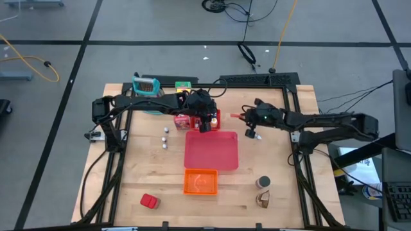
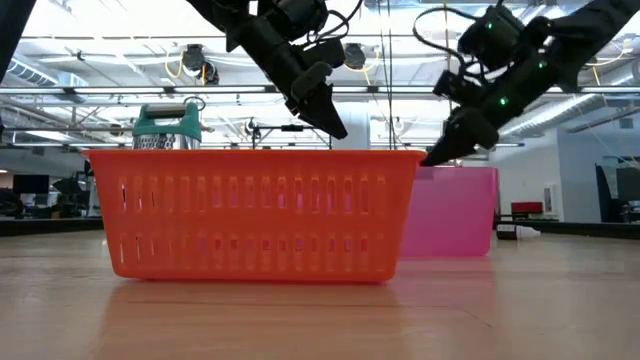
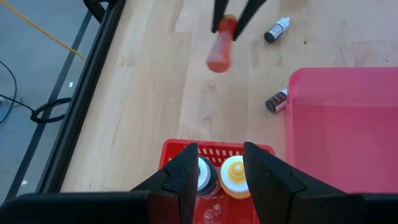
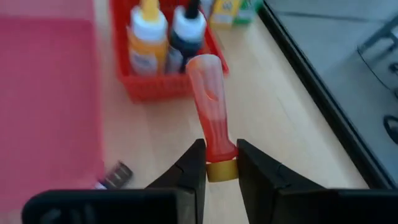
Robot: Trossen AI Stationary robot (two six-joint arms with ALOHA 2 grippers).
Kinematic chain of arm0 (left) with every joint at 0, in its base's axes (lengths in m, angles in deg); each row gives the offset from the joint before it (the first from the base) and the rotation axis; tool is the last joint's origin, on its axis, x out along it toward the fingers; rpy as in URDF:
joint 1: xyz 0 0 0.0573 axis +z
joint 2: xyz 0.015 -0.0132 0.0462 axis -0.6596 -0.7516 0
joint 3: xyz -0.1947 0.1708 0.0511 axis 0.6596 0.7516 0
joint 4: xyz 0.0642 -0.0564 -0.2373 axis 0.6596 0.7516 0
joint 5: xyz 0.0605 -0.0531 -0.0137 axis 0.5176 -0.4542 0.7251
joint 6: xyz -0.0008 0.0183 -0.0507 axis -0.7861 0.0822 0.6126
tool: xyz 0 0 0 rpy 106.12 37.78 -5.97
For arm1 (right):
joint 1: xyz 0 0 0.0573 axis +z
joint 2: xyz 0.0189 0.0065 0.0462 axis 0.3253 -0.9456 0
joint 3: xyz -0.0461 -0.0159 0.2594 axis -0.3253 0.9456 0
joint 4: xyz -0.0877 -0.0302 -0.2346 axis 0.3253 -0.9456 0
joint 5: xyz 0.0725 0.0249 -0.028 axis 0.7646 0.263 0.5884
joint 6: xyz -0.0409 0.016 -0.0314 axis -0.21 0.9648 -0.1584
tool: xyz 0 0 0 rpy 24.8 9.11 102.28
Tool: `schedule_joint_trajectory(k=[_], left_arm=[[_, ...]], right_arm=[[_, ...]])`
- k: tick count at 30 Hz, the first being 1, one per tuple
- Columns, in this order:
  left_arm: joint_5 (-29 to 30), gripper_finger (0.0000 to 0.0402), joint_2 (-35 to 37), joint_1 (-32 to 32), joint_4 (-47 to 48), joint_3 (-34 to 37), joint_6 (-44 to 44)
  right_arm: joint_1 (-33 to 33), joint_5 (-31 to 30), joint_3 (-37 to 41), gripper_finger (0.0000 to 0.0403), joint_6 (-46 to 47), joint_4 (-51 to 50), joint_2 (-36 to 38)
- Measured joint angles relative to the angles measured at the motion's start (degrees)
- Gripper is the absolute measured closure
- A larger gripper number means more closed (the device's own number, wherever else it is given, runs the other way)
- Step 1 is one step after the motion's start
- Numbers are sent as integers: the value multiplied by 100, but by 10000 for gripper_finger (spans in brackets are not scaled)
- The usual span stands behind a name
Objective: Pick & Place Kitchen Items
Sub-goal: Put the transparent food coloring bottle into the red bin
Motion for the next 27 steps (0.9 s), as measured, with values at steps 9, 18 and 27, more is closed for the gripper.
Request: schedule_joint_trajectory(k=[9, 18, 27], left_arm=[[7, 272, 0, -119, -143, 0, -124], [-2, 272, 0, -393, -455, 0, -399], [8, 246, 0, -568, -540, 0, -379]], right_arm=[[518, -15, -403, 343, 0, 179, -125], [719, -23, -483, 343, -1, 248, -298], [721, -11, -483, 343, -3, 436, -294]])
